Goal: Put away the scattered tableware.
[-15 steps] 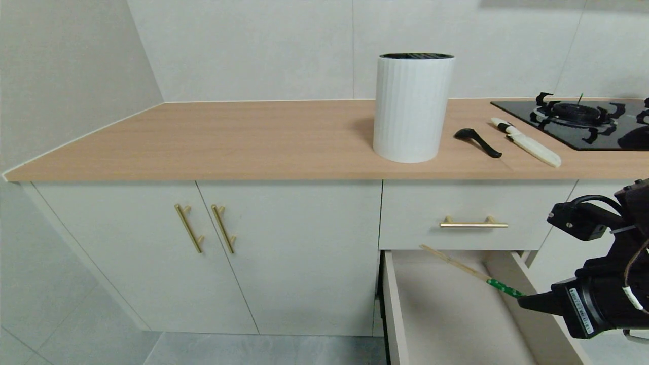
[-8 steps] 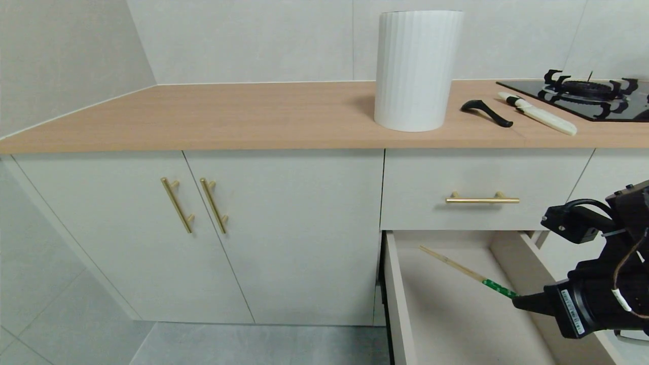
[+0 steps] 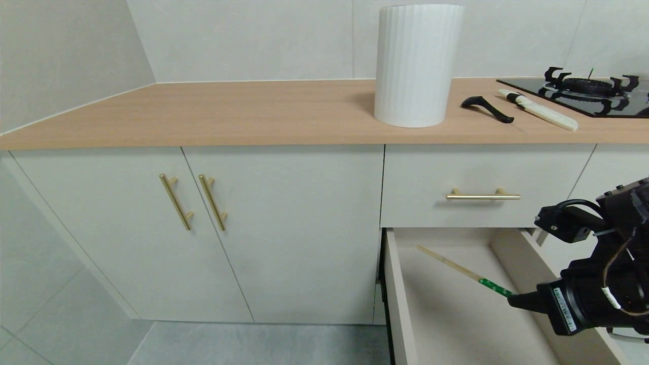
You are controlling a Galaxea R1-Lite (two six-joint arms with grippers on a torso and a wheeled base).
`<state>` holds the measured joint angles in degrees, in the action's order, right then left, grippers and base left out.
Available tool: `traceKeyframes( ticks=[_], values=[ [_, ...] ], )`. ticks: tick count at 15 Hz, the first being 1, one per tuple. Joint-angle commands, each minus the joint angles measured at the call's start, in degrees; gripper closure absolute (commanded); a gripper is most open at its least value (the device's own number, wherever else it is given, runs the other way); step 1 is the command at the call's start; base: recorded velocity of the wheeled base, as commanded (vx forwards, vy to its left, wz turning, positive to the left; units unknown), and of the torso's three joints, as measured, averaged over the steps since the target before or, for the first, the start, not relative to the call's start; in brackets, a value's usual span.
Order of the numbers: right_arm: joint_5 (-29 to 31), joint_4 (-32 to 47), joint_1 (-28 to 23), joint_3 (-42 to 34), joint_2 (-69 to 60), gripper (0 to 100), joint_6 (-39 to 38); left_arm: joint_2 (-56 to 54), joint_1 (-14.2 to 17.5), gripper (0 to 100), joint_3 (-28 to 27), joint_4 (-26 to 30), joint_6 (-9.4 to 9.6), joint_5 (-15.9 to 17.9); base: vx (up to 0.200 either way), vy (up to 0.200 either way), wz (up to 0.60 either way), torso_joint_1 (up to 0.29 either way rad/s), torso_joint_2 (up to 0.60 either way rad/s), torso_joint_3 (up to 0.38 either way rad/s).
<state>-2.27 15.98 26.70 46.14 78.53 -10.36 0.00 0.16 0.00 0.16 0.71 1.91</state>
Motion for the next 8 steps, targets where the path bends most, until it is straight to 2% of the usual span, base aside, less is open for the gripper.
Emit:
traceKeyframes(
  ticks=[1, 4, 8],
  values=[
    [0.5, -1.7, 0.0, -0.8, 3.9, 100, 0.0, 0.1, 0.0, 0, 0.0, 0.0, 0.00, 0.0, 0.000, 0.000, 0.00, 0.000, 0.00, 0.000],
    [6.7, -5.9, 0.0, -0.8, 12.7, 100, -0.9, 0.1, 0.0, 0, 0.0, 0.0, 0.00, 0.0, 0.000, 0.000, 0.00, 0.000, 0.00, 0.000],
    [8.0, -15.5, -0.3, -1.2, 24.3, 100, -5.5, 0.1, 0.0, 0, 0.0, 0.0, 0.00, 0.0, 0.000, 0.000, 0.00, 0.000, 0.00, 0.000]
  ],
)
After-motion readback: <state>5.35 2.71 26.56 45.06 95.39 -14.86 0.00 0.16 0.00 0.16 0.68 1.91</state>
